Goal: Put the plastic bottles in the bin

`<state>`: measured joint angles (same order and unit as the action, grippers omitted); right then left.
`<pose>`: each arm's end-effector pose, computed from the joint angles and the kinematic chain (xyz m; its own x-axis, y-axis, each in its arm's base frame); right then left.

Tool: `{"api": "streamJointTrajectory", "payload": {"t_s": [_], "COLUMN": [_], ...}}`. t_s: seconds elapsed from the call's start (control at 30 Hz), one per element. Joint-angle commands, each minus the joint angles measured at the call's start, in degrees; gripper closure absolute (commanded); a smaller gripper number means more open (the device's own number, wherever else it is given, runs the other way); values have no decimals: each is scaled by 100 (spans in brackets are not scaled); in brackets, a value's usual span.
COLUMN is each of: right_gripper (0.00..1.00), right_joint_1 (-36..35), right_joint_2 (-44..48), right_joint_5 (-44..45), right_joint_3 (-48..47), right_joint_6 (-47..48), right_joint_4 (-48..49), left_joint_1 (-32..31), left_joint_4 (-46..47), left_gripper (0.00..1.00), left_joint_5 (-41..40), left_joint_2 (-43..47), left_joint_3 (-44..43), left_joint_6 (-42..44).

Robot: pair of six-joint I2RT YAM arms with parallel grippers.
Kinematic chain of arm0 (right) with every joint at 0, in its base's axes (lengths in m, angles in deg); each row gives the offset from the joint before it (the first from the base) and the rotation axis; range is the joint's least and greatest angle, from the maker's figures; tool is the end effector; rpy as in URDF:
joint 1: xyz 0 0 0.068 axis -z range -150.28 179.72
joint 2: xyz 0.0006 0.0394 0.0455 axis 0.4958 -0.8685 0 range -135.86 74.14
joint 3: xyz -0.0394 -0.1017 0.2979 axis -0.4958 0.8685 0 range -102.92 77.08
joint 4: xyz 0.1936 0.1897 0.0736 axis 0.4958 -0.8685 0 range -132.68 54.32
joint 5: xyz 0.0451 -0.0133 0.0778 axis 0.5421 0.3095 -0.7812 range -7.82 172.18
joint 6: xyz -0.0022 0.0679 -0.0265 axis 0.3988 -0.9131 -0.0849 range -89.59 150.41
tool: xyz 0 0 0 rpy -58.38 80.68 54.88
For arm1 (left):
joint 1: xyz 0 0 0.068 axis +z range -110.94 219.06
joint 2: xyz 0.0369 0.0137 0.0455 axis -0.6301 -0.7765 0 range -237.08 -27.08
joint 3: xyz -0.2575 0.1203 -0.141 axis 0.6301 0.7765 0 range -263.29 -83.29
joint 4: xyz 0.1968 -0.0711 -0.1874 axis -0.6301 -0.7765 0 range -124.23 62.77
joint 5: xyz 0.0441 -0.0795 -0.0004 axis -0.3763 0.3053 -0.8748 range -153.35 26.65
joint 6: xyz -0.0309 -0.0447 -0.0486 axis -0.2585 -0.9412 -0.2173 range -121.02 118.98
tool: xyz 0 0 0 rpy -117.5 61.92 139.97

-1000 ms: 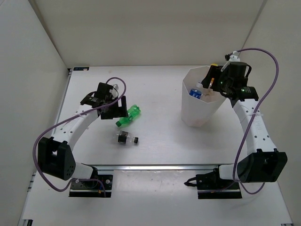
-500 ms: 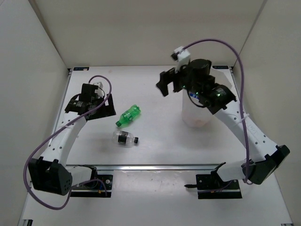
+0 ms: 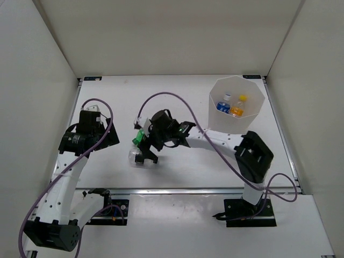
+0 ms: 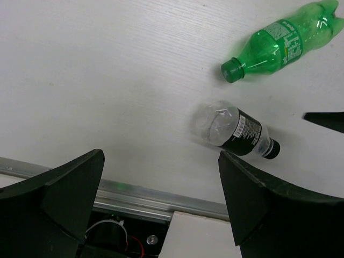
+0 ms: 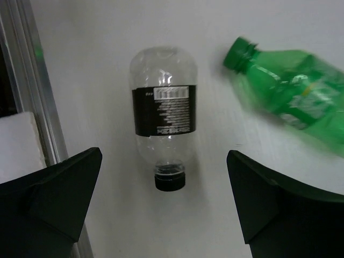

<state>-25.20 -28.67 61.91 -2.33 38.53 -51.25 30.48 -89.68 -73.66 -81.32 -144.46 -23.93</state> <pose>0.2461 0.3869 0.2827 -0.2275 -0.5545 -0.8005 -0.9643 0.2427 0.1059 0.1708 -0.0149 0.3463 -0.7690 -0.2714 -0.5788 -0.2745 0.9579 -0.0846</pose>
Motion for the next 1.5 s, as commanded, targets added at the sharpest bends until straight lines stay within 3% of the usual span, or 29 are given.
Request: {"api": "streamJointTrajectory", "payload": {"t_s": [0.0,0.33,0.37,0.4,0.5,0.53,0.7,0.9,1.0,1.1,1.27,1.33,1.37,1.47], "right_gripper": [0,3,9,25,56,62,71,70,72,71,72,63,50,26], "right_joint_1": [-273,-669,-670,-661,-565,-521,-284,639,1813,3044,4197,4541,4664,4824], "right_joint_2": [-264,-1032,-988,-874,-409,-268,1198,2473,2800,2950,2907,2741,2713,2643], "right_joint_5": [-189,832,884,937,973,973,1261,1955,1914,1239,1543,1579,1562,1745], "right_joint_3": [180,690,691,795,1156,1252,1525,904,263,-134,-478,-592,-653,-699], "right_joint_6": [366,559,507,445,243,164,5,-127,-415,-750,-994,-1207,-1277,-1322], "right_joint_4": [880,1795,1769,1847,2102,2094,1849,565,-164,-604,-1148,-1404,-1553,-1765], "left_joint_1": [14,23,23,14,5,-3,-100,-276,-478,-636,-619,-487,-409,-364], "left_joint_4": [-231,-109,-118,-144,-4,49,321,1084,1612,1842,1895,1895,1878,1851], "left_gripper": [1,1,2,1,2,1,1,1,1,1,1,1,2,1], "left_joint_5": [-95,37,98,108,265,309,538,1213,1732,2066,2076,2138,2094,1910], "left_joint_2": [151,-25,-43,-69,-104,-139,-403,-965,-1368,-1974,-2486,-2452,-2434,-2215], "left_joint_3": [70,-62,-88,-141,-141,-150,-334,-299,-238,-404,-686,-703,-704,-730], "left_joint_6": [-46,-29,-29,-46,-55,6,50,260,603,552,552,534,551,551]}}
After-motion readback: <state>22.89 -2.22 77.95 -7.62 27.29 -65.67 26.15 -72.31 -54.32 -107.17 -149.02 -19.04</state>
